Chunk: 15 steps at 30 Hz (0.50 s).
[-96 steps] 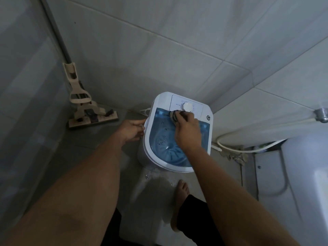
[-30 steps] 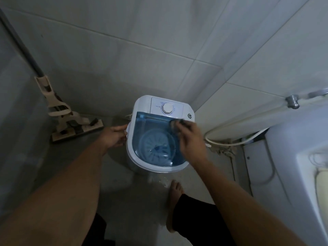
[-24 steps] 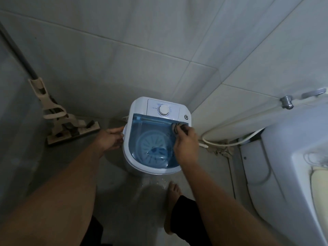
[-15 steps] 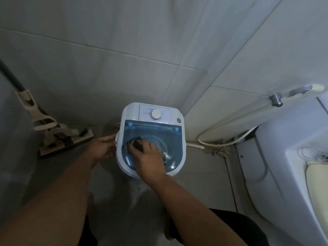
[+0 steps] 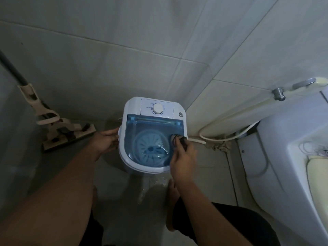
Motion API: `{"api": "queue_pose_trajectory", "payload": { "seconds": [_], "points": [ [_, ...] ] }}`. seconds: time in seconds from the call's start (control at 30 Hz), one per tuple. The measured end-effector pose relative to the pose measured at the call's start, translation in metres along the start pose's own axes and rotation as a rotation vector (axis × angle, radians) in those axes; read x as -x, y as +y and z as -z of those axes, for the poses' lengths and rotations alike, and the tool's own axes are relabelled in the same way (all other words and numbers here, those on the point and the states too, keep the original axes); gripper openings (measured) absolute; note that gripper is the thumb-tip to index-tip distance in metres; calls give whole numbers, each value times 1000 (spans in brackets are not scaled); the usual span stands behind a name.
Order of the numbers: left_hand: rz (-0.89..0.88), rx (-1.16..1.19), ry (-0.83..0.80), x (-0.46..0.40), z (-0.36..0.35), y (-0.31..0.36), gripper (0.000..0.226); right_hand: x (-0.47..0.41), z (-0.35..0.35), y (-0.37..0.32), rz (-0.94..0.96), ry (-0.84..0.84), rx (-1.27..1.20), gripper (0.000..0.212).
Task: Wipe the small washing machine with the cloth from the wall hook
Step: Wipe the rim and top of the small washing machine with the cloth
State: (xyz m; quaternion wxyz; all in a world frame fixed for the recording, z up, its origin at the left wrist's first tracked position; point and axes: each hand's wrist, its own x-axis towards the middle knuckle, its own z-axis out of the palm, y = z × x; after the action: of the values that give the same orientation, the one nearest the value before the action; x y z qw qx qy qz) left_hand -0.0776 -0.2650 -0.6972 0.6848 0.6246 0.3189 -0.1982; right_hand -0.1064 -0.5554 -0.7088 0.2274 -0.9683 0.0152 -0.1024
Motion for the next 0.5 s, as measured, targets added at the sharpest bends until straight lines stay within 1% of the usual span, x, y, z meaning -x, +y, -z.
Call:
{"api": "queue_pose_trajectory", "payload": {
  "seconds": [0.07, 0.1, 0.13, 0.2, 0.23, 0.27, 0.3, 0.33, 0.4, 0.43, 0.47, 0.5],
  "points": [
    [-4, 3, -1, -2, 1, -1, 39, 22, -6, -21, 31, -30, -1, 46],
    [-5, 2, -5, -2, 1, -1, 39, 30, -8, -31, 65, -72, -12, 47],
    [-5, 1, -12, -3, 1, -1, 39, 36, -10, -40, 132, -135, -14, 47],
    [-6, -9, -20, -3, 1, -1, 37, 39, -11, -53, 343, -275, -6, 46],
    [-8, -20, -18, -3, 1, -1, 37, 37, -8, -55, 424, -321, -42, 45],
    [-9, -31, -15, -3, 1, 0, 36, 33, -5, -54, 454, -340, -102, 44],
    [-7, -37, -10, -3, 1, 0, 37, 29, -1, -49, 430, -317, -167, 43],
    [-4, -38, -6, -3, 0, 0, 38, 23, 4, -41, 347, -249, -232, 42],
    [-7, -33, -10, -4, -2, 0, 38, 13, 12, -13, 68, -69, -316, 40],
    [-14, -34, -13, -3, -3, 0, 38, 10, 14, 0, -65, -11, -309, 40],
    [-19, -32, -12, -3, -3, 0, 38, 9, 14, 12, -155, 9, -270, 40],
    [-23, -28, -6, -3, -3, -1, 38, 10, 12, 19, -186, 5, -224, 40]
  ]
}}
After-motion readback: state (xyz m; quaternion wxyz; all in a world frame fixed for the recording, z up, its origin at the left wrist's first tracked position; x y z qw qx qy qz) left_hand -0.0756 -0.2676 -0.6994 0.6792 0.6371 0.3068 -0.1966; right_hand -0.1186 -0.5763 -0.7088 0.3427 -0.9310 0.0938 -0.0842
